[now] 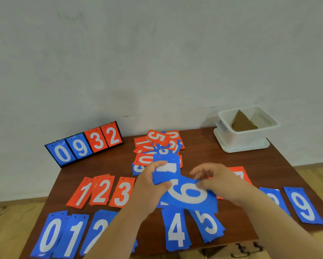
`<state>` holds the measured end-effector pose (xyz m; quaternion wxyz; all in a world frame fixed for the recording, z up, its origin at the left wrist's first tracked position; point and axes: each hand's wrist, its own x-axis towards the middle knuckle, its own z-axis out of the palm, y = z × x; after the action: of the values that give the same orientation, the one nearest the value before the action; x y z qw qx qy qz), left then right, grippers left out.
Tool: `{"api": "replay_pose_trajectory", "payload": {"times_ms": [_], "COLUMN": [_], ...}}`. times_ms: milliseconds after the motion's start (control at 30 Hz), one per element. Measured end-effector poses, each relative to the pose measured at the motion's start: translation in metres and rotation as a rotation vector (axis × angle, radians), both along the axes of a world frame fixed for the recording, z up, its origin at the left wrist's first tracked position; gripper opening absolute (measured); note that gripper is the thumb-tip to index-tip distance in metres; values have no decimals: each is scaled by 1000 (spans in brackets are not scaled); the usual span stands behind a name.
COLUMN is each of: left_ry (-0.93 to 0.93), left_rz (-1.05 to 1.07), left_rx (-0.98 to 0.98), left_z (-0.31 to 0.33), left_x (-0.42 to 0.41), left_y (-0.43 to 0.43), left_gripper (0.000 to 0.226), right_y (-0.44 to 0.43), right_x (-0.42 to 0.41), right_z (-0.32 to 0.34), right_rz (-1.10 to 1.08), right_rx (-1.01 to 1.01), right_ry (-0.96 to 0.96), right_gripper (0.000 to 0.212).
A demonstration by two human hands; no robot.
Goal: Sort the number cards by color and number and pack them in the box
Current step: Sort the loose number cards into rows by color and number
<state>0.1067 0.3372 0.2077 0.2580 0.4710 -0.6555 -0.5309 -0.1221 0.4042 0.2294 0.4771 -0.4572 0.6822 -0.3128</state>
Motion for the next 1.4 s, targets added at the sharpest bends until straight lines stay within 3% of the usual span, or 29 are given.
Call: {"api": "replay_pose_trajectory", "payload": {"times_ms": [100, 167, 267, 367, 500, 600, 733, 867, 1000, 1400], "left_ry": [-60, -80, -35, 29, 82, 112, 87, 71, -19, -224], "left_rz": [-144, -177, -77, 80, 133, 54, -76, -52, -35, -205], "left_rx": [16, 76, 100, 96, 123, 129, 181, 249, 274, 218], "left_z": [-1, -3, -11, -16, -30, -39, -53, -69, -88, -128], "left_x": [12, 16, 24, 34, 39, 31, 21, 19, 17, -71], "left_y": [-4, -9, -23, -42, -61, -64, -63, -62, -61, -9], "left_gripper": [55, 51, 48, 46, 45, 45, 40, 35, 42, 42], "right_y": [-34, -52, -62, -57, -49, -50, -51, -31, -1, 63], "right_x": [6, 19, 38, 55, 82, 92, 87, 62, 28, -71], "right_z": [2, -1, -11, -20, -44, -58, -70, -82, -85, -113], "right_rz": [-255, -313, -442, -602, -443, -377, -542, -733, -740, -784], "right_rx": [-140, -193, -242, -201, -32, 3, 52, 43, 63, 104], "right_ry": [34, 61, 179, 134, -230, -227, -221, 25, 268, 290], "right_gripper": [21, 24, 37, 43, 33, 25, 19, 22, 29, 26]}}
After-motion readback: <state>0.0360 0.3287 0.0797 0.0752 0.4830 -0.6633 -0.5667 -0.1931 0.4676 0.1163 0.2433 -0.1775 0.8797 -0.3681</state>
